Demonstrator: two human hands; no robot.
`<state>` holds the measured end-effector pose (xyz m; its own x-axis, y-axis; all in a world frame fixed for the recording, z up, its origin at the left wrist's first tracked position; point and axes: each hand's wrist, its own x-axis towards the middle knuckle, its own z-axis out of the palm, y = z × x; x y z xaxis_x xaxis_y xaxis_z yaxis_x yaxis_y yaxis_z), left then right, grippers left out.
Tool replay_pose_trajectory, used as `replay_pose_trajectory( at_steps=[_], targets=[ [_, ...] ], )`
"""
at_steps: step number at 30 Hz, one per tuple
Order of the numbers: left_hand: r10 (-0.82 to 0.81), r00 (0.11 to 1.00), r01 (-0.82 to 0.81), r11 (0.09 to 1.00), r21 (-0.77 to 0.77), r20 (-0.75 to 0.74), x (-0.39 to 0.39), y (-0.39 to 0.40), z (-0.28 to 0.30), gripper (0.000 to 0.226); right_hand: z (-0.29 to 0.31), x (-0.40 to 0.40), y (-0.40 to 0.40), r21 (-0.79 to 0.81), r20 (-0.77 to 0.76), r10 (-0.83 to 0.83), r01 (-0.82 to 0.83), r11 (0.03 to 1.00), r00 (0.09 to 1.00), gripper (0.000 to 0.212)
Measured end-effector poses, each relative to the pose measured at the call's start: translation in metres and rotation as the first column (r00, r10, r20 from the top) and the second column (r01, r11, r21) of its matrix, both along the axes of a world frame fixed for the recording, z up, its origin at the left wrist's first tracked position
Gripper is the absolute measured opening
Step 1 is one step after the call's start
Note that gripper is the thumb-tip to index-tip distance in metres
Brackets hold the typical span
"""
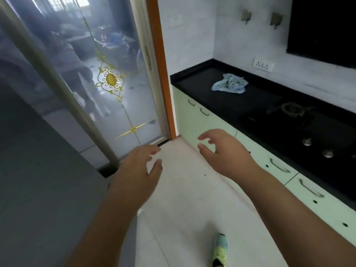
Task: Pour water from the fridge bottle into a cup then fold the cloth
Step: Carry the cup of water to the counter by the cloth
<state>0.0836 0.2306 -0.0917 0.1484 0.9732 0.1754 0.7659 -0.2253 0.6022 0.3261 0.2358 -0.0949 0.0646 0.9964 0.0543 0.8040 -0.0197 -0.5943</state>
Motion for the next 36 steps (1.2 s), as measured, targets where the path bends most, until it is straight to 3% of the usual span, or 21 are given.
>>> replay_pose_trajectory(
  at_steps=[12,22,24,27,31,36],
  targets=[
    [-0.144,0.987,0.136,0.985,-0.103,-0.066,0.145,0.16,-0.022,0.024,-0.026,0.137,0.139,-0.117,-0.034,-0.081,0.076,0.99,0.996,0.029],
    [-0.511,0.856,0.503,0.858,-0.106,-0.076,0.262,0.276,-0.031,0.025,-0.022,0.209,0.17,-0.137,-0.015,-0.409,0.403,0.905,0.912,0.031],
    [-0.599,0.798,0.591,0.799,-0.114,-0.061,0.287,0.289,-0.032,0.025,-0.022,0.219,0.162,-0.151,-0.008,-0.522,0.515,0.844,0.853,0.03],
    [-0.767,0.641,0.76,0.639,-0.114,-0.03,0.327,0.296,-0.032,0.025,-0.019,0.231,0.135,-0.144,0.02,-0.692,0.687,0.712,0.722,0.028],
    [-0.911,0.413,0.908,0.412,-0.074,-0.009,0.39,0.281,-0.03,0.023,-0.015,0.245,0.079,-0.128,0.061,-0.88,0.878,0.46,0.47,0.028],
    [-0.991,0.133,0.989,0.133,-0.07,-0.005,0.454,0.214,-0.029,0.022,-0.009,0.256,-0.022,-0.073,0.095,-0.986,0.989,0.13,0.137,0.03]
  ],
)
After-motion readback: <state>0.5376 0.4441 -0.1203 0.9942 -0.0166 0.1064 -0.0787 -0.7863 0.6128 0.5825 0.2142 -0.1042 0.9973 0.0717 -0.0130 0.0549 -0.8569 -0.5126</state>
